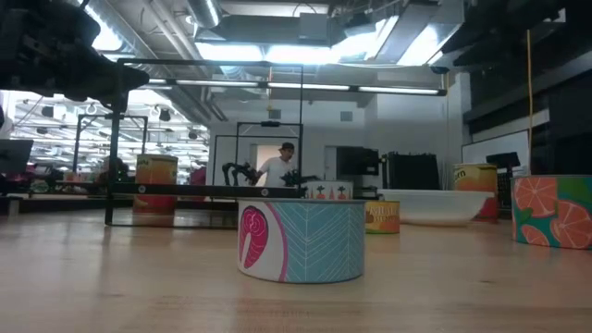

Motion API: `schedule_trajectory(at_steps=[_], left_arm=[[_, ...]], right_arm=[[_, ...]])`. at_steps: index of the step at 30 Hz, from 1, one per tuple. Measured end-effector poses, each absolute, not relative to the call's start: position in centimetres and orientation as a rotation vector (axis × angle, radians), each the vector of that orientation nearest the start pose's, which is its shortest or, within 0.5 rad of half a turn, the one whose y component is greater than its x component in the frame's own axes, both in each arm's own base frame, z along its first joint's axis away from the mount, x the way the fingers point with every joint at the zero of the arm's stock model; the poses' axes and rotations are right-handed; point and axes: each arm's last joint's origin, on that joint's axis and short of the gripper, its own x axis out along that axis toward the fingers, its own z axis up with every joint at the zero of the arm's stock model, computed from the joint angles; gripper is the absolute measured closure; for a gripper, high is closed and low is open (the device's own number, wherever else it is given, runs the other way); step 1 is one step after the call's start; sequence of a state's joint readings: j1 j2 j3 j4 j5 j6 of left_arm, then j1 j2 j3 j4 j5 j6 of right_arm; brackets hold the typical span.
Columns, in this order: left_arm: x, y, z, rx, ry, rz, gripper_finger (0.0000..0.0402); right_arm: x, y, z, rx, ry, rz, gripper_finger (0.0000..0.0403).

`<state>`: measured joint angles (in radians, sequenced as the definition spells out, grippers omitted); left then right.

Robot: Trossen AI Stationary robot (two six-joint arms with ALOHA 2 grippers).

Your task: Pick and place cans onto a shelf

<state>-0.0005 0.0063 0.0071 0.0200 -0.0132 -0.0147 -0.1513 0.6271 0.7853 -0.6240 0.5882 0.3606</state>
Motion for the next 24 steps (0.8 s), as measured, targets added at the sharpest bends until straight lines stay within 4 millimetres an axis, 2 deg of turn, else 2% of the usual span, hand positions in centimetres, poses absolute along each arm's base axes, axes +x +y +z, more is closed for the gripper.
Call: schedule_trajectory(at_steps=[3, 9, 20, 24], left_arm=[[9.8, 0.0, 16.7, -0.015, -0.021, 0.013, 0.0401], [9.8, 0.0, 16.7, -0.015, -0.021, 0.013, 0.0401], [9.8, 0.0, 16.7, -0.016, -0.022, 0.014, 0.0401], [9.8, 0.0, 16.8, -0.016, -0.024, 0.014, 0.0401]], right_arm=[[12.8, -4.1, 31.6, 0.294, 0.456, -0.816, 0.0144], [14.7, -5.7, 30.2, 0.378, 0.69, -0.841, 0.0144], [16.0, -8.8, 27.5, 0.495, 0.885, -0.91, 0.0144], [16.4, -9.4, 26.9, 0.558, 0.929, -0.866, 0.0144]])
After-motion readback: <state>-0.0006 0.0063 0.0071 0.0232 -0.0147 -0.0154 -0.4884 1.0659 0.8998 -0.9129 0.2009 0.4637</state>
